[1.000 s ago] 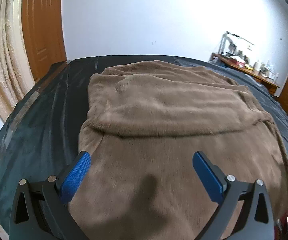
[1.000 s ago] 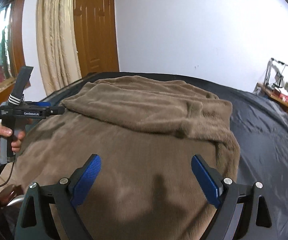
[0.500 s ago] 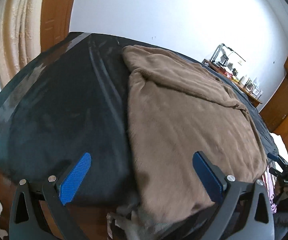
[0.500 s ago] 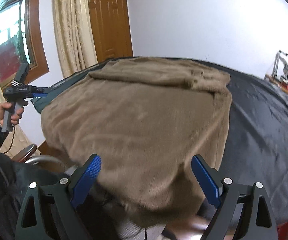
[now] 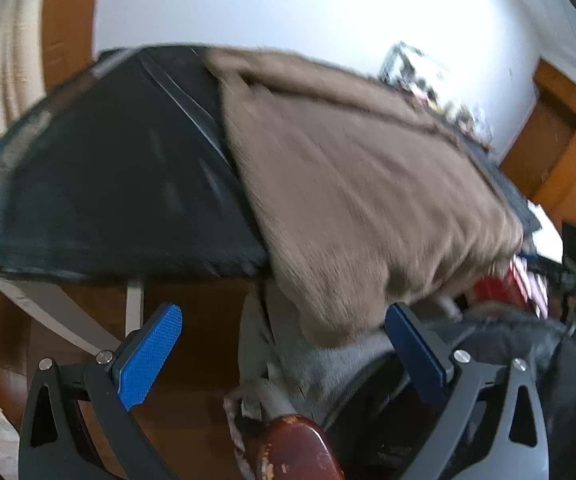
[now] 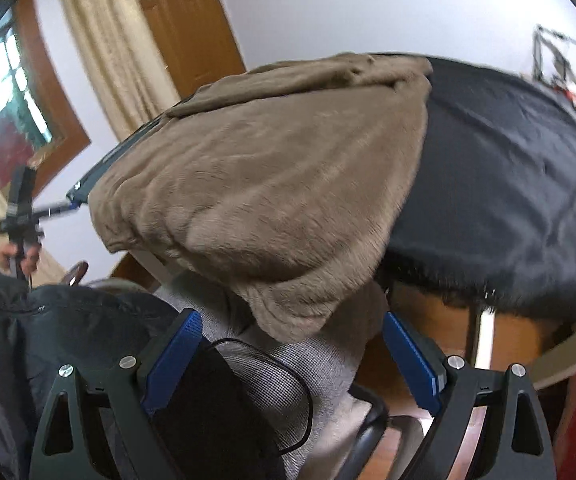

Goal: Fold clothes
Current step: 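Grasp the fleece end with the right gripper and lift it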

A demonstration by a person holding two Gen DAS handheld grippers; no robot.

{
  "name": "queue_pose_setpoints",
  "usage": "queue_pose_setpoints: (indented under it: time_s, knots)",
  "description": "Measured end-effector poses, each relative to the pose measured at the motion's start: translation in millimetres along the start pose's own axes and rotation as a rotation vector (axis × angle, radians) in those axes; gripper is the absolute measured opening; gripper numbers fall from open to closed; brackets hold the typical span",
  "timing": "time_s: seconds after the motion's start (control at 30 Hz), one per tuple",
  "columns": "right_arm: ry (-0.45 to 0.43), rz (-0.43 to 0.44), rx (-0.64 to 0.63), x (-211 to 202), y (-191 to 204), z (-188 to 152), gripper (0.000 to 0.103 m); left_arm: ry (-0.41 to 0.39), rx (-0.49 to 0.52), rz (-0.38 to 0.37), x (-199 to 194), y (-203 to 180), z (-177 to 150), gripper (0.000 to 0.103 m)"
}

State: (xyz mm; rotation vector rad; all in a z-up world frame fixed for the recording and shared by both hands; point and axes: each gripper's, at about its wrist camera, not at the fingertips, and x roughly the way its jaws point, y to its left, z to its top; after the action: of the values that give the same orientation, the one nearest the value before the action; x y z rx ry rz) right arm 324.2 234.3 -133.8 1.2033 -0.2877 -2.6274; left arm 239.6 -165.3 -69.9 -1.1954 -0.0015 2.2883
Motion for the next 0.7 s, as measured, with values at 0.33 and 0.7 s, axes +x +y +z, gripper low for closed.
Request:
queue_pose_setpoints:
  time_s: [0.33,0.7]
  knots:
    - [-0.033,0.132,0.152,25,-27,14,0.094,0.080,0.129,-0.103,45,-37,6,0.102]
    - [-0.004,0.138,0.085,45,-9,28,0.074,0.080,0.044,-0.291,70,-31,14,0.102]
